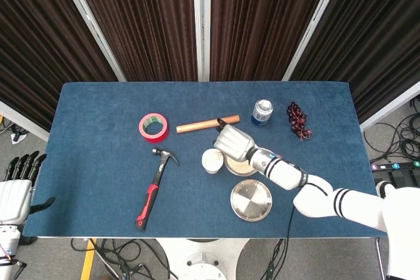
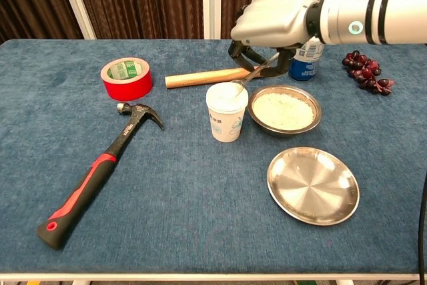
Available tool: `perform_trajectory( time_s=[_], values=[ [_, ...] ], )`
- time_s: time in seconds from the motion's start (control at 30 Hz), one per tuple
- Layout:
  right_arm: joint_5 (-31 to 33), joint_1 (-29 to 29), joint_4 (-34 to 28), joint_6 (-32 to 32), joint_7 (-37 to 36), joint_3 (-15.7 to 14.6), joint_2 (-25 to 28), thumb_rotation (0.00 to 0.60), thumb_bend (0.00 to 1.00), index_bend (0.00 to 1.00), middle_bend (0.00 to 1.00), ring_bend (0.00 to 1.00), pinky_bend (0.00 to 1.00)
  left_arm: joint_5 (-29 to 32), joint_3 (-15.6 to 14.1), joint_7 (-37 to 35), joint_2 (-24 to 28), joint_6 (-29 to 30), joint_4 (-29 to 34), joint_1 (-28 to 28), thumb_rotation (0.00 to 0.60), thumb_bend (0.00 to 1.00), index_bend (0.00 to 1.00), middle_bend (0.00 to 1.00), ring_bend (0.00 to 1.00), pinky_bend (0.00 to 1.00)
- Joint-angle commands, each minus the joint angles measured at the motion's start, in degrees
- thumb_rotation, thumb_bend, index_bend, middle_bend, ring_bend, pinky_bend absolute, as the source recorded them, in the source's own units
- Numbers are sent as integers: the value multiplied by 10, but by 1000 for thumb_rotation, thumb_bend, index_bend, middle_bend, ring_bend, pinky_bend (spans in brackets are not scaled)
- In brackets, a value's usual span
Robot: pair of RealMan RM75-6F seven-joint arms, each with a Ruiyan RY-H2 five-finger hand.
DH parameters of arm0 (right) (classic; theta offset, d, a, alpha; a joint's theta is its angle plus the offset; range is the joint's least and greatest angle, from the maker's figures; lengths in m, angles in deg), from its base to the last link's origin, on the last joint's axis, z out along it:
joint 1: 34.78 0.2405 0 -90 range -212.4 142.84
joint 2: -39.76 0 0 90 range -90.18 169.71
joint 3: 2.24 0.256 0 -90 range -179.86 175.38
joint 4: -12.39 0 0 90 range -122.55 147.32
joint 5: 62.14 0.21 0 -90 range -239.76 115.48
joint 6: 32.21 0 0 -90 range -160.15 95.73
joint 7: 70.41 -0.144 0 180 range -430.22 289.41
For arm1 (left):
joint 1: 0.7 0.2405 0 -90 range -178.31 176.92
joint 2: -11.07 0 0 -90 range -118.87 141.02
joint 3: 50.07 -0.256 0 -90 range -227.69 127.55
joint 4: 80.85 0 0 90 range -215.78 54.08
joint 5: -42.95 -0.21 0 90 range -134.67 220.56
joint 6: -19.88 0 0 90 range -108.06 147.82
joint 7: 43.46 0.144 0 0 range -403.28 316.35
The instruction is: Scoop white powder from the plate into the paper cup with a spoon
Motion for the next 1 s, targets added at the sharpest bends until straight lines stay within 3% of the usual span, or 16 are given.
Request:
perform_trajectory(
  time_s=[0.03,0.3,0.5,1.0],
  values=[
    [-26,27,12,0,104,-17,-16,600,327,643,607,247,117,1,0,-2,-1,1,-2,1,600,80,126,147,51,32],
    [-70,45,16,19,263,-34,-20,600,327,641,608,247,55,0,1,-10,-6,3,-9,3,600,79,126,147,51,32],
    [-79,42,-5,38,303,-32,-12,600,327,641,608,247,1,-3,1,-15,-8,5,-14,3,600,80,126,147,51,32],
    [-49,24,-69,53,384,-26,15,600,327,641,610,247,0,-12,1,-21,-10,13,-18,4,600,80,126,147,51,32]
  ],
)
